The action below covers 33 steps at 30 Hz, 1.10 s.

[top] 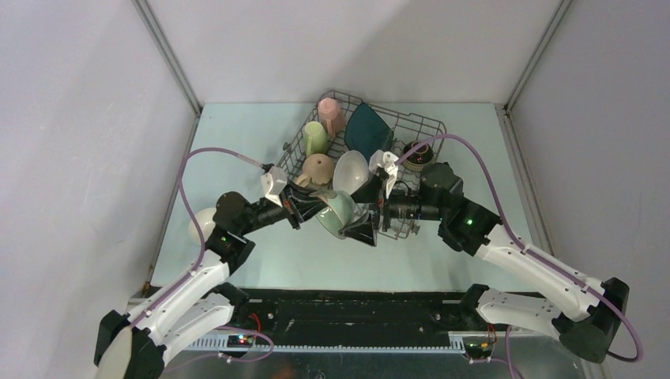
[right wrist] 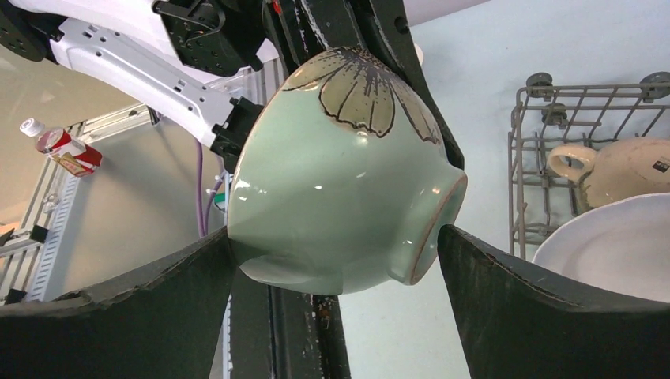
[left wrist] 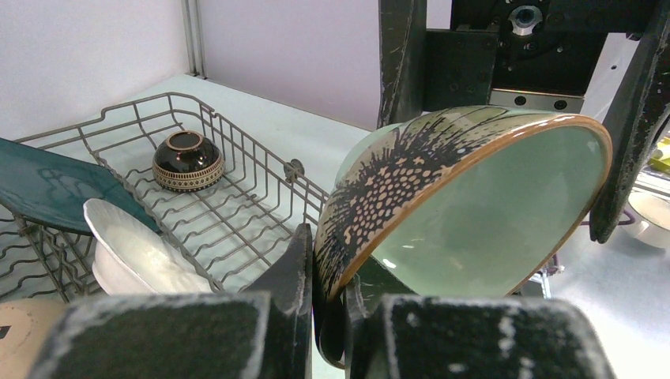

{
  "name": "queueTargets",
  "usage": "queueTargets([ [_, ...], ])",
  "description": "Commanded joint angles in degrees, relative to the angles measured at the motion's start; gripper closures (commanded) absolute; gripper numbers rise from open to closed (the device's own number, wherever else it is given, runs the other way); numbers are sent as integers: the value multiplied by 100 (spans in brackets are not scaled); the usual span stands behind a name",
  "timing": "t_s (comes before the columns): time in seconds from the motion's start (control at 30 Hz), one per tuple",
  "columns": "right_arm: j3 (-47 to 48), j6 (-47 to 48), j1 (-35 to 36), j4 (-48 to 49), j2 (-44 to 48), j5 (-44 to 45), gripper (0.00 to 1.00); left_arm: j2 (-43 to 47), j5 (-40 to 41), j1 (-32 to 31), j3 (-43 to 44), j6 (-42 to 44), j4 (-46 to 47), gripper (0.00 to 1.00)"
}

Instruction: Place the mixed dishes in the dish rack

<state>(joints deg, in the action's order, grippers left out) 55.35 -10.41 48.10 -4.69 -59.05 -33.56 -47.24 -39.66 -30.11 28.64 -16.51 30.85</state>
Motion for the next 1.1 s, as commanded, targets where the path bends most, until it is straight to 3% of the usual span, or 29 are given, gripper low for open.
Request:
queueTargets([
  [0.0, 222, 142, 58, 91, -9, -54, 4, 71, -8, -39, 405, -137, 568, 100],
  [0.07, 222, 130, 55, 60, 4, 75, 16, 70, 10, -39, 410, -133, 572, 100],
  [0.13, 222, 143, 58, 52, 18, 141, 35, 60, 46, -39, 398, -137, 571, 100],
  [0.17, 222, 140, 55, 61, 23, 173, 54, 49, 75, -39, 397, -144, 567, 99],
  [0.2, 222, 143, 57, 63, 24, 204, 64, 45, 119, -39, 401, -166, 563, 97],
  [0.23, 222, 129, 57, 49, 31, 312, 81, 30, 159, -39, 399, -189, 567, 93],
  [0.33, 221, 193, 57, -31, 77, 558, 98, -16, 317, -39, 399, -328, 580, 82],
  [0.53, 217, 249, -11, -131, 123, 1198, 100, -169, 544, -39, 404, -361, 561, 66],
  [0.73, -24, -81, -503, 166, 198, 1247, 100, -430, 838, -39, 461, -465, 573, 42],
  [0.9, -192, -400, -937, 410, 123, 1126, 100, -764, 1071, -39, 562, -632, 748, 37],
  [1.07, -200, -496, -1426, 309, 63, 1304, 100, -749, 1698, -39, 501, -761, 616, 24],
])
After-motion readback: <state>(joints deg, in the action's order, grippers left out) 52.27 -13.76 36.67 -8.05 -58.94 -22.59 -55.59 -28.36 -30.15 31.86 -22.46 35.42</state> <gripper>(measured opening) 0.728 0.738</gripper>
